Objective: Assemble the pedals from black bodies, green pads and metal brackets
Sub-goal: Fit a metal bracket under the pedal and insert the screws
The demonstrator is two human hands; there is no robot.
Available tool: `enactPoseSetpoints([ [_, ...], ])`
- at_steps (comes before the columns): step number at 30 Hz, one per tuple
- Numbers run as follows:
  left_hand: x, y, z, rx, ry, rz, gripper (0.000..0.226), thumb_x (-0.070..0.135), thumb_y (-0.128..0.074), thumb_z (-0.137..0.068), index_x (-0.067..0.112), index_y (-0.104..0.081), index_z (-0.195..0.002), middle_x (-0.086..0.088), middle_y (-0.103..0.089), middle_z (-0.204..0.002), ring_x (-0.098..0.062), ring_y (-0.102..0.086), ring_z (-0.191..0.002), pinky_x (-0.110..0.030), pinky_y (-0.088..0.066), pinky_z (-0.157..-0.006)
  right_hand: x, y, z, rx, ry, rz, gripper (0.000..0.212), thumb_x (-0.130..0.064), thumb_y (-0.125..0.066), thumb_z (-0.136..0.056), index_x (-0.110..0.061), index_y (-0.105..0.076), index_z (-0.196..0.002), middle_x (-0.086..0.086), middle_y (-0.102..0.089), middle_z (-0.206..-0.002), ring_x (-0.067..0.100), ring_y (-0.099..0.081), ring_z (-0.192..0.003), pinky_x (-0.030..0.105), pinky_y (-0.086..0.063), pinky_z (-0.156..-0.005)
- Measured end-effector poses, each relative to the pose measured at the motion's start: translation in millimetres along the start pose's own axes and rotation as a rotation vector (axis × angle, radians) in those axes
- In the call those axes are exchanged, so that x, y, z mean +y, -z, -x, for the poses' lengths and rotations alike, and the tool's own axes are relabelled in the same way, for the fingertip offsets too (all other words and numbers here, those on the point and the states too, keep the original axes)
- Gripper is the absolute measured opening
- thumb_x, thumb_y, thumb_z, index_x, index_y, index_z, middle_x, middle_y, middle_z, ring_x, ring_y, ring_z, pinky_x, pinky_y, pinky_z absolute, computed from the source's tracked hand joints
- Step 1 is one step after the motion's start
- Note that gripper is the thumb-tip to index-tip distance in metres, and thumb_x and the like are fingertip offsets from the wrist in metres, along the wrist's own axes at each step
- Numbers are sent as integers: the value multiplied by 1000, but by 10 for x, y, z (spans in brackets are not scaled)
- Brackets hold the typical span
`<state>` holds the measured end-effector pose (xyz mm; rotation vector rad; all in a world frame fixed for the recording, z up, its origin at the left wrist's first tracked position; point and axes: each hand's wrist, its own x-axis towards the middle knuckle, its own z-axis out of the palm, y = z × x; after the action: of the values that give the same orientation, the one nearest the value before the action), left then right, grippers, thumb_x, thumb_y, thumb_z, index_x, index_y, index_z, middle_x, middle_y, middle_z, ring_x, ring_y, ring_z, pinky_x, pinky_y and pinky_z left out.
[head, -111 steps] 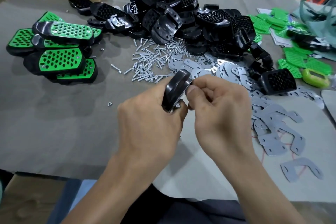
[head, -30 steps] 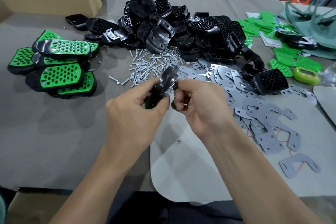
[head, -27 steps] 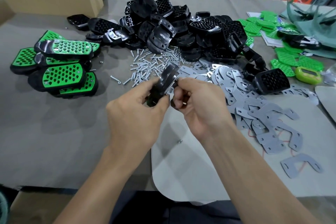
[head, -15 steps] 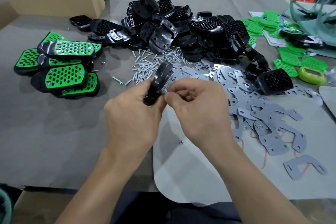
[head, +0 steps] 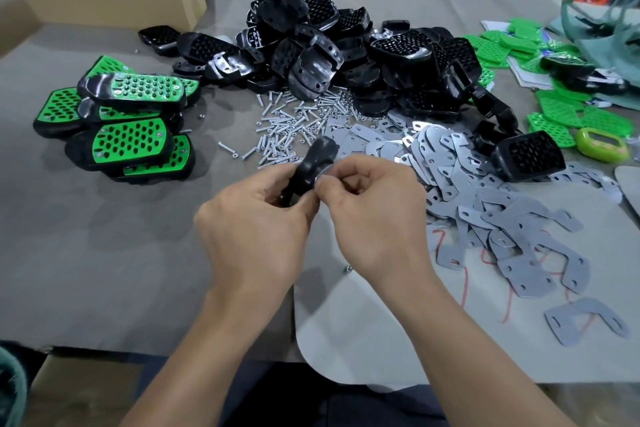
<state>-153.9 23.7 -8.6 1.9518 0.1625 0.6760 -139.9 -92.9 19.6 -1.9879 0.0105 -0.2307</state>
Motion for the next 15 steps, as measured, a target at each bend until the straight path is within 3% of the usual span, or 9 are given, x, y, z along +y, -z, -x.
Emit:
enactPoseSetpoints([
  [3,-14,-27,26,30,15,-28,48,34,-86,-70,74,-62,-80,40,-67,-73,10,-70,-71,-35,-63,-73,29,-57,36,6,-49,-6,23,-19,-69,-88,-19,-67,-66,-8,-64,-56,7,-54,-51,26,-45,-55],
  [8,-27,-25,48,19,3,-27,39,36,-83,-67,58,-64,-93,32,-70,-85,6,-71,-70,-37,-64,-71,42,-56,54,12,-112,27,37,-19,-57,-92,-11,-58,-57,-6,-52,-46,8,-43,-45,29,-36,-53],
  [12,-36,0,39,-1,20,-20,46,38,-84,-66,62,-61,-98,41,-66,-88,11,-70,-74,-36,-63,-76,0,75,26,-78,-76,-17,18,-16,-70,-83,-20,-69,-66,-11,-63,-51,4,-52,-44,22,-41,-52],
  [15,-52,-7,43,-39,30,0,45,39,-83,-66,61,-62,-99,39,-69,-86,7,-72,-77,-38,-63,-77,-29,12,54,9,6,119,12,-15,-72,-79,-21,-69,-69,-13,-62,-50,6,-53,-47,21,-42,-54],
])
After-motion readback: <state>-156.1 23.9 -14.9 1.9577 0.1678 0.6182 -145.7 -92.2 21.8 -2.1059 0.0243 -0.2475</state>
